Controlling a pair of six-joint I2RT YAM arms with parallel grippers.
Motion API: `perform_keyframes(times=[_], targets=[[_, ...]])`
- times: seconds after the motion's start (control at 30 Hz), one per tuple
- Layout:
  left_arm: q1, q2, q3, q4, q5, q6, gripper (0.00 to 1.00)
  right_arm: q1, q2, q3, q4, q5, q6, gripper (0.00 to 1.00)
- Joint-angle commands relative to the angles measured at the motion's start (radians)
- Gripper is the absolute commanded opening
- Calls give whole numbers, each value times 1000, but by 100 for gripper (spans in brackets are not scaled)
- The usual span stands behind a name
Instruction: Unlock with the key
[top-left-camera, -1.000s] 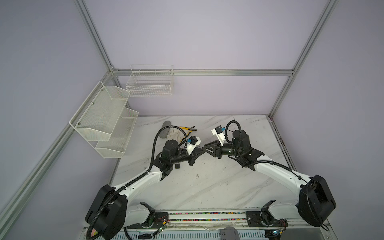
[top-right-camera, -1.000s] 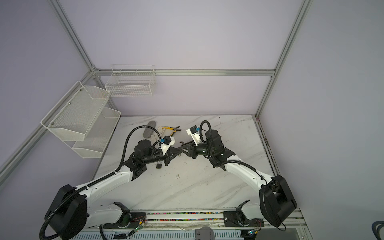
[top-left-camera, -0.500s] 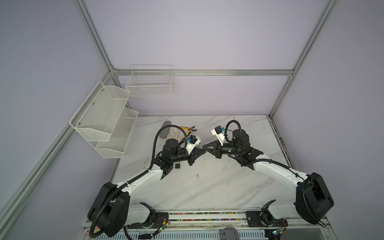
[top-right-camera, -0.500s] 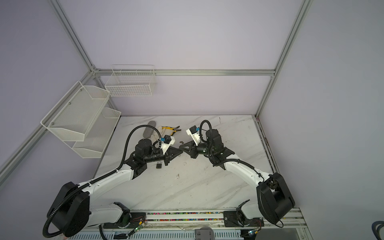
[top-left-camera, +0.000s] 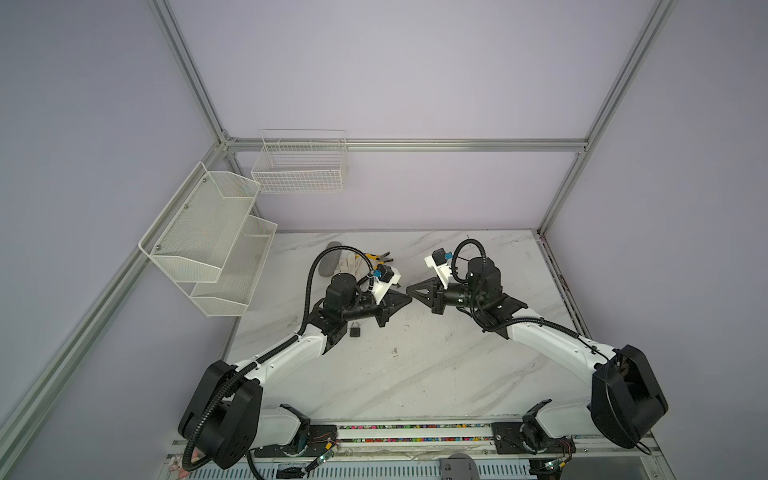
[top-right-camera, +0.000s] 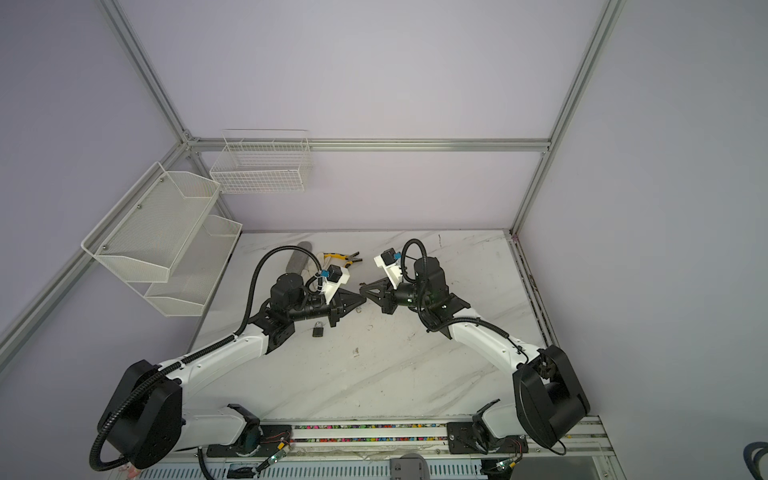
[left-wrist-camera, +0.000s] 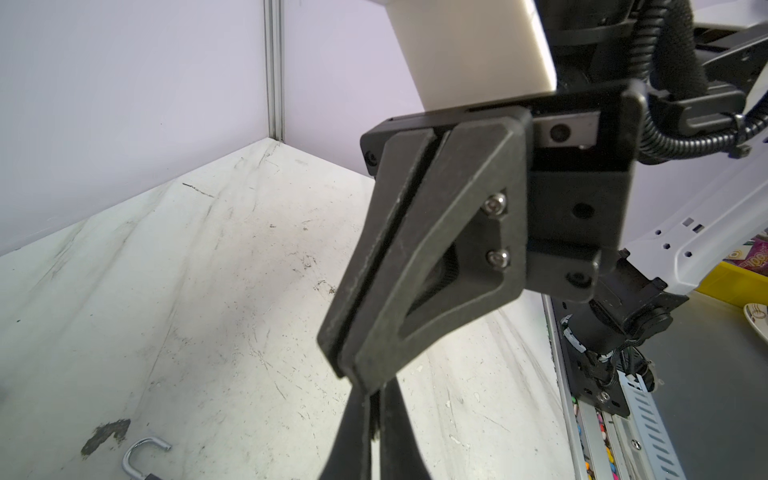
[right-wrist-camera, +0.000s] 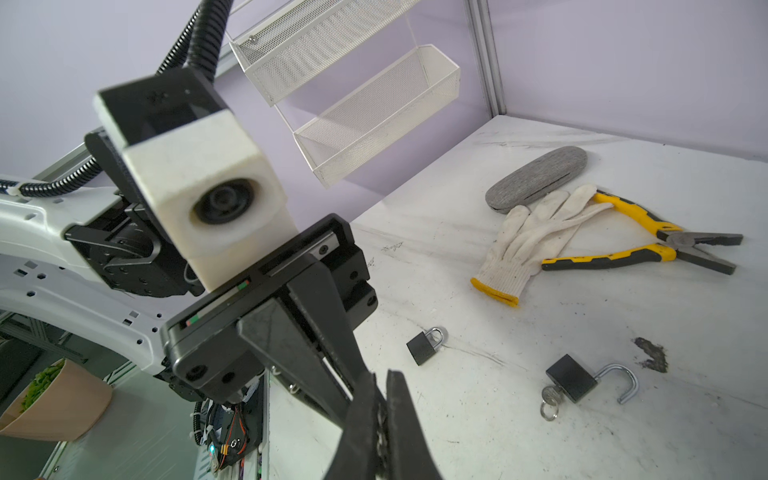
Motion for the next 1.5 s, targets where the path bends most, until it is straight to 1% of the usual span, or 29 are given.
perform_keyframes(times=[0.0, 0.07, 0.1, 0.13, 0.2, 0.23, 0.3, 0.37, 0.47, 0.5, 0.57, 0.6, 0.63, 0.7, 0.8, 0.87, 0.93, 1.0, 1.1, 1.33, 1.47], targets=[[4, -6, 103, 58, 14, -11, 2, -7, 9, -9, 43, 25, 34, 0], [5, -11, 103, 43, 10, -13, 7, -10, 7, -5, 51, 51, 54, 0], [6, -12, 102, 39, 5, -12, 12, -12, 8, -1, 50, 58, 63, 0], [7, -15, 100, 32, -9, -14, 21, -12, 10, 5, 53, 64, 75, 0], [11, -19, 93, 23, -30, -24, 34, -15, 14, 10, 60, 82, 100, 0], [14, -25, 89, 20, -45, -31, 43, -16, 15, 12, 65, 91, 115, 0], [14, -43, 77, 8, -85, -49, 48, -17, 16, 15, 75, 110, 143, 0], [16, -78, 53, 15, -149, -88, 55, -18, 15, 24, 87, 122, 179, 0], [15, -131, 17, 39, -285, -221, 61, -18, 11, 27, 108, 189, 257, 0], [14, -141, 11, 41, -328, -262, 62, -18, 11, 24, 122, 213, 290, 0], [14, -157, 5, 31, -458, -433, 62, -18, 5, 16, 147, 270, 360, 0], [14, -156, 2, 30, -497, -504, 62, -18, 4, 7, 176, 288, 396, 0], [14, -154, 1, 32, -524, -600, 62, -18, 4, -6, 210, 313, 439, 0], [8, -141, -3, 60, -543, -774, 62, -17, 8, -26, 276, 345, 526, 0], [-17, -116, 5, 86, -569, -922, 61, -7, 17, -52, 378, 374, 637, 0], [-46, -105, 18, 122, -581, -948, 60, 7, 21, -57, 410, 404, 679, 0], [-77, -99, 18, 164, -613, -980, 60, 34, 21, -55, 429, 438, 695, 0], [-91, -92, 9, 231, -628, -1023, 60, 59, 21, -58, 442, 479, 718, 0], [-108, -85, -7, 287, -664, -1074, 57, 85, 24, -73, 489, 513, 767, 0], [-134, -95, -25, 337, -701, -1120, 50, 123, 39, -83, 567, 557, 827, 0], [-142, -98, -33, 339, -717, -1141, 46, 129, 31, -83, 567, 587, 844, 0]])
